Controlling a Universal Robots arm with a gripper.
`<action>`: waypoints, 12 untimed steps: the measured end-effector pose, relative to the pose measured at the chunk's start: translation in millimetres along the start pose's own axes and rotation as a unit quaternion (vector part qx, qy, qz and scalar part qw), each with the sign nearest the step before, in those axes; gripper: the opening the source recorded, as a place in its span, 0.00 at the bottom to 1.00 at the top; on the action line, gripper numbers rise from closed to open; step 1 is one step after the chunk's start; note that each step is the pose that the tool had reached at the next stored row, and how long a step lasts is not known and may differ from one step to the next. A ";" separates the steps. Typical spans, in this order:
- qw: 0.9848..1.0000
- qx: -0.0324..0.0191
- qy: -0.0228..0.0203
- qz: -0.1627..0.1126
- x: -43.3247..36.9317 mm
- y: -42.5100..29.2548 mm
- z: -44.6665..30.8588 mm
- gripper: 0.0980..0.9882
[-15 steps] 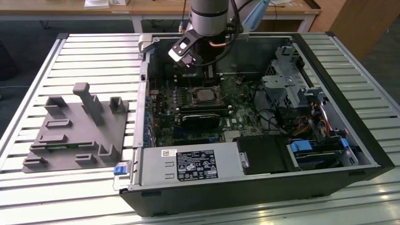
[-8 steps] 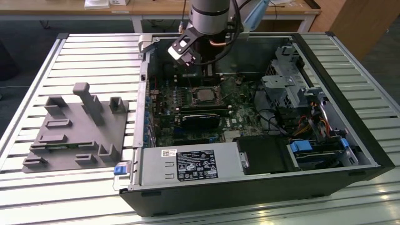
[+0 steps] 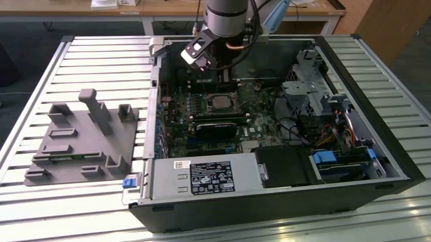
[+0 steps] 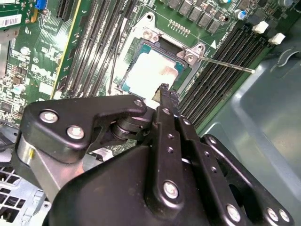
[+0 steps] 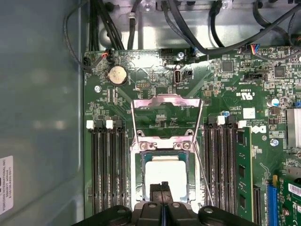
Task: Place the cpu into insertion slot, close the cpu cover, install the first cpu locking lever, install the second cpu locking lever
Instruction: 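Close the cpu cover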
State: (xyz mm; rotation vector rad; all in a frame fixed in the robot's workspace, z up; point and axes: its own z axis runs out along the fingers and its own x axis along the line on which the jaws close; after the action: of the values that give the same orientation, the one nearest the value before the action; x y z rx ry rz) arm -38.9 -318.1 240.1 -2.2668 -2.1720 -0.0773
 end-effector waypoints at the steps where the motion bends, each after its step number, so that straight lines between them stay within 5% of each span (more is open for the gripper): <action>1: 1.000 0.000 0.000 0.000 -1.2 0.0 -0.1 0.01; 12: 1.000 0.000 0.001 -0.010 -6.4 3.2 -3.3 0.01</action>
State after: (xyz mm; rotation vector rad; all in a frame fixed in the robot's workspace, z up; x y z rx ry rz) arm -36.1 -324.8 243.3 -2.2437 -2.1932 -0.0791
